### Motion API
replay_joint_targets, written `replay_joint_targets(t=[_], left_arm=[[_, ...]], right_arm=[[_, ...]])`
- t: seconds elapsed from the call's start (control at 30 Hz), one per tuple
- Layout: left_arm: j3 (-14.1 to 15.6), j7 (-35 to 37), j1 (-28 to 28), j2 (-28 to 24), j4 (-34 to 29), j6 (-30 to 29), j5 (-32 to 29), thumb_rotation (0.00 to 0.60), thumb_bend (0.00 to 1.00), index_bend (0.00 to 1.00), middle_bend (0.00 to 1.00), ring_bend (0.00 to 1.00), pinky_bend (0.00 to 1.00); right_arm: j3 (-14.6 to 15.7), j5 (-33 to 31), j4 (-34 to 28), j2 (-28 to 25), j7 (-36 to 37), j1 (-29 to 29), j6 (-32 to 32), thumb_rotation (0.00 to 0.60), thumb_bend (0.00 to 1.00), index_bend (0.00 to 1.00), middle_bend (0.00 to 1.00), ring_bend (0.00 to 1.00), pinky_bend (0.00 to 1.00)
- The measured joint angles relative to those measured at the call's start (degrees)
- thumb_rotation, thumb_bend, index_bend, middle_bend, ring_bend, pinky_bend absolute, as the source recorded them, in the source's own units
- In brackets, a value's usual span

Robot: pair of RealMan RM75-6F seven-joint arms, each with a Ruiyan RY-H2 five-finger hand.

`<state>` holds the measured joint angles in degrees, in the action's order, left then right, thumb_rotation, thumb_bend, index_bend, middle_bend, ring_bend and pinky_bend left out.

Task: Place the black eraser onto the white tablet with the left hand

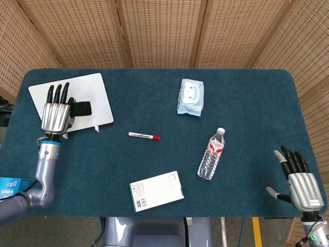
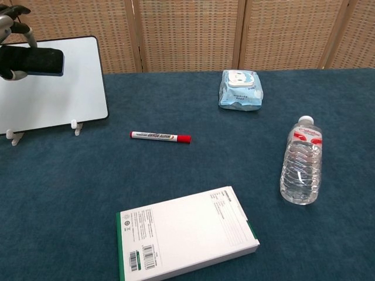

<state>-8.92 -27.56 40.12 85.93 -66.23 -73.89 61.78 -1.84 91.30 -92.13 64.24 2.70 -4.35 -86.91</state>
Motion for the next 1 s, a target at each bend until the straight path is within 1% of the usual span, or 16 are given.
replay_joint_targets(t=[0.2, 0.3, 0.47, 0.7, 0.87, 1.0], left_arm=[[2.5, 8.1, -0.1, 3.7, 16.4, -0.5, 8.8, 0.6, 0.29, 0.42, 0.0, 0.0, 0.0], [3.8, 11.6, -0.1, 6.0, 23.5, -0.5, 12.3, 0.6, 0.29, 0.42, 0.0, 0.0, 0.0], [5.2, 16.0, -0.2, 9.8, 32.5, -0.2, 15.8, 0.6, 0.29, 0.42, 0.0, 0.0, 0.0], [5.7, 20.1, -0.2, 13.4, 40.9, 1.6, 17.9, 0.6, 0.29, 0.42, 0.0, 0.0, 0.0], [5.4, 22.7, 0.5, 15.4, 45.2, 3.4, 18.5, 0.6, 0.29, 0.42, 0.0, 0.0, 0.0], [5.1, 23.9, 1.3, 16.4, 47.6, 5.0, 18.7, 0.6, 0.28, 0.42, 0.0, 0.0, 0.0]], right_arm=[[-0.2, -0.6, 0.2, 0.1, -0.1, -0.1, 0.4, 0.6, 0.05, 0.03, 0.0, 0.0, 0.0], [-0.2, -0.7, 0.2, 0.2, -0.3, -0.2, 0.5, 0.6, 0.05, 0.03, 0.0, 0.0, 0.0], [-0.4, -1.1, 0.3, 0.3, -0.7, -0.2, 0.8, 0.6, 0.05, 0.03, 0.0, 0.0, 0.0], [-0.6, -2.2, 0.5, 0.8, -1.7, -0.6, 1.7, 0.6, 0.05, 0.03, 0.0, 0.0, 0.0], [-0.9, -3.1, 0.7, 1.3, -2.8, -0.9, 2.6, 0.6, 0.05, 0.03, 0.0, 0.0, 0.0], [-1.1, -3.7, 0.8, 1.5, -3.4, -1.1, 3.1, 0.6, 0.05, 0.03, 0.0, 0.0, 0.0]])
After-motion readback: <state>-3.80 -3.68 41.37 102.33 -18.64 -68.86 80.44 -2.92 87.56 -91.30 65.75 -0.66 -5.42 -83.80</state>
